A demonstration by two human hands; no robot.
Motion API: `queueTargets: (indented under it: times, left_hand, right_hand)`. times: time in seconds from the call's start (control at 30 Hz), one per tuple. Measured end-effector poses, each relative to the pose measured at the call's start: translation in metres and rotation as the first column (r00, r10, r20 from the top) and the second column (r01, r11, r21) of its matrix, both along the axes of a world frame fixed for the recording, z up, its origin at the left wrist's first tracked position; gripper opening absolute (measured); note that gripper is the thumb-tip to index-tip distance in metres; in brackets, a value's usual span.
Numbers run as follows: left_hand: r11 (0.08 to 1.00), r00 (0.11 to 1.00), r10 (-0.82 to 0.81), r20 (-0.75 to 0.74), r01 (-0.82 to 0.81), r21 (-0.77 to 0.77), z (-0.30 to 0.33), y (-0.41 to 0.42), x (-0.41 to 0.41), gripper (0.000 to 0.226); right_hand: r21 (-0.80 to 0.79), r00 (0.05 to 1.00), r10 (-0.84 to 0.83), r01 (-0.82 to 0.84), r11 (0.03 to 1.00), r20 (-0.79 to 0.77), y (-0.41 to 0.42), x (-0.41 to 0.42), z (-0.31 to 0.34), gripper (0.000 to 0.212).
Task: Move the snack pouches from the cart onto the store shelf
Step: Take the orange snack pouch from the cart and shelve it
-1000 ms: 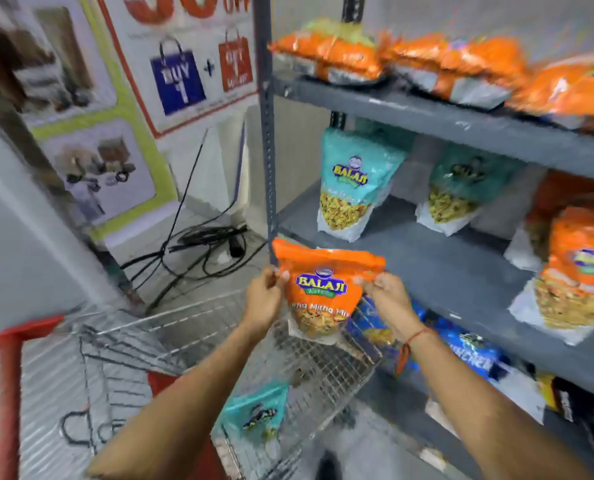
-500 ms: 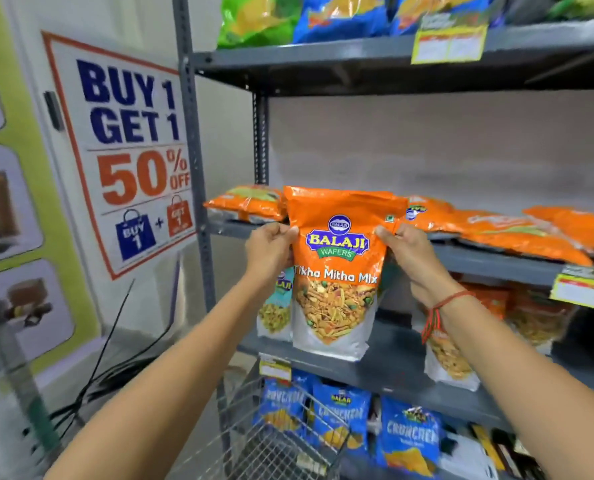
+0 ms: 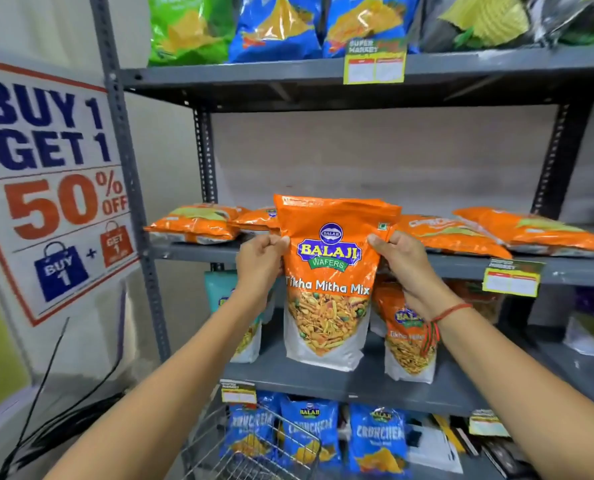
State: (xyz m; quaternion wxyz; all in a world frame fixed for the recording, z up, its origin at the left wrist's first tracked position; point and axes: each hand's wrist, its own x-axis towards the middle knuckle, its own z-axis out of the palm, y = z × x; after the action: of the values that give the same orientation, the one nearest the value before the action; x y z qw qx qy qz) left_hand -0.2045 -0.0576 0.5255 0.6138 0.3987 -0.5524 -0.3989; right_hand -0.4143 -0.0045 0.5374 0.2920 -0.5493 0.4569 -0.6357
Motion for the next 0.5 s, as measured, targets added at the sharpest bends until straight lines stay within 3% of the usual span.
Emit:
queueTargets:
  times: [0.23, 0.4, 0.5]
  left_hand:
    - [0.988, 0.987, -0.153, -0.039, 0.154, 0.032, -0.068, -0.001, -0.055, 0.019]
    - [0.97, 0.978, -0.21, 0.008, 0.207, 0.125, -0.12, -0.003, -0.126, 0.019]
    - [0.95, 0.964, -0.263, 0.035, 0.253, 0.183, -0.147, -0.004, -0.181, 0.018]
  right_hand:
    - [0.087, 0.997, -0.07, 0.072, 0.994, -0.027, 0.015, -0.066, -0.054, 0.02]
    - [0.185, 0.988, -0.146, 0.153, 0.971, -0.051, 0.022, -0.139, -0.103, 0.01]
    - [0.258, 0.981, -0.188, 0.196, 0.946, -0.055, 0.022, -0.195, -0.131, 0.015]
